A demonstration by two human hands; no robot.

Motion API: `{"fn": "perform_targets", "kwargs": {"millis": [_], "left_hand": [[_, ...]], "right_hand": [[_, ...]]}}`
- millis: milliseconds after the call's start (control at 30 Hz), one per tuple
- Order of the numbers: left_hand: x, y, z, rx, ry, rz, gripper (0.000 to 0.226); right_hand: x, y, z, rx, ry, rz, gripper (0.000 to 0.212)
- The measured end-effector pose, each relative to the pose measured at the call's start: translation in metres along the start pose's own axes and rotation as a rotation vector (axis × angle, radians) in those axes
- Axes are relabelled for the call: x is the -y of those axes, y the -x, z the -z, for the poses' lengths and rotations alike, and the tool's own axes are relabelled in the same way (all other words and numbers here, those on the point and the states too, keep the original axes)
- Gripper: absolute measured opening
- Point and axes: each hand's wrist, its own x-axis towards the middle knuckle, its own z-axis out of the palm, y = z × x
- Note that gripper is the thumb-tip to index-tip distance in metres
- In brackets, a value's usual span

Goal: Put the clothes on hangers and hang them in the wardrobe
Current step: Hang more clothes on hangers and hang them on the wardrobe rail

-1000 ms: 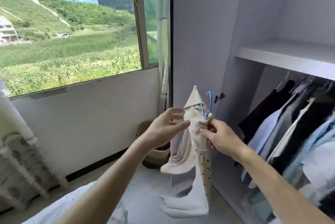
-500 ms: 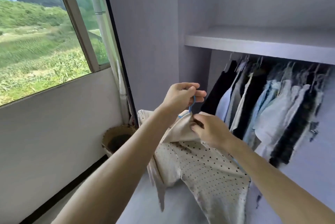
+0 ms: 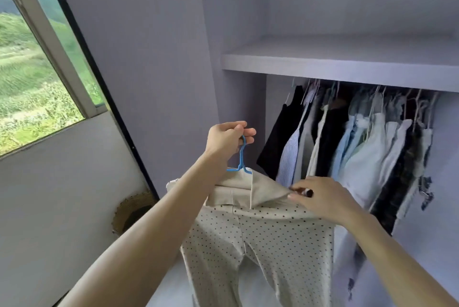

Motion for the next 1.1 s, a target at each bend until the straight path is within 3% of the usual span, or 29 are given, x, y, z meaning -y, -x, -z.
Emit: {"fn": "perform_targets", "kwargs": {"millis": [100,233,433,567,800,900,1000,1100], "left_hand": [[-0.004,-0.025,-0.01,0.016,0.003,-0.004,0.022],[0.001,-0.057,-0.025,0.034,0.0,0.003,0.019],[0.019,-0.108,-0.027,0.025,0.016,0.077,0.011],[0.026,-0.147,-0.022,0.036,0.046,0.1,0.007],[0.01,-0.207,0.0,0.157,-0.017,0.098,0.019],[0.009,-0.235,0.009,0.277,-0.214,0.024,0.024],[0.017,-0.255,0.021,0.346,-0.687,-0.204,0.04],[0.033,-0.27,0.042,0.161,-1.282,-0.613,0.053]], "right_hand": [[-0.012,-0.017,-0.003,0.061,-0.063,-0.008,0.027],[-0.023,-0.037,-0.005,0.136,-0.09,-0.011,0.018],[-0.029,-0.062,-0.009,0.375,-0.078,-0.049,0.012],[-0.011,-0.077,-0.024,0.53,-0.277,-0.093,0.01],[0.038,-0.109,-0.051,0.459,-0.743,-0.172,0.022],[0.056,-0.13,-0.055,0.381,-0.864,-0.185,0.02],[0.072,-0.148,-0.058,0.335,-0.927,-0.194,0.013],[0.085,-0.165,-0.064,0.236,-0.98,-0.218,0.009]]}}
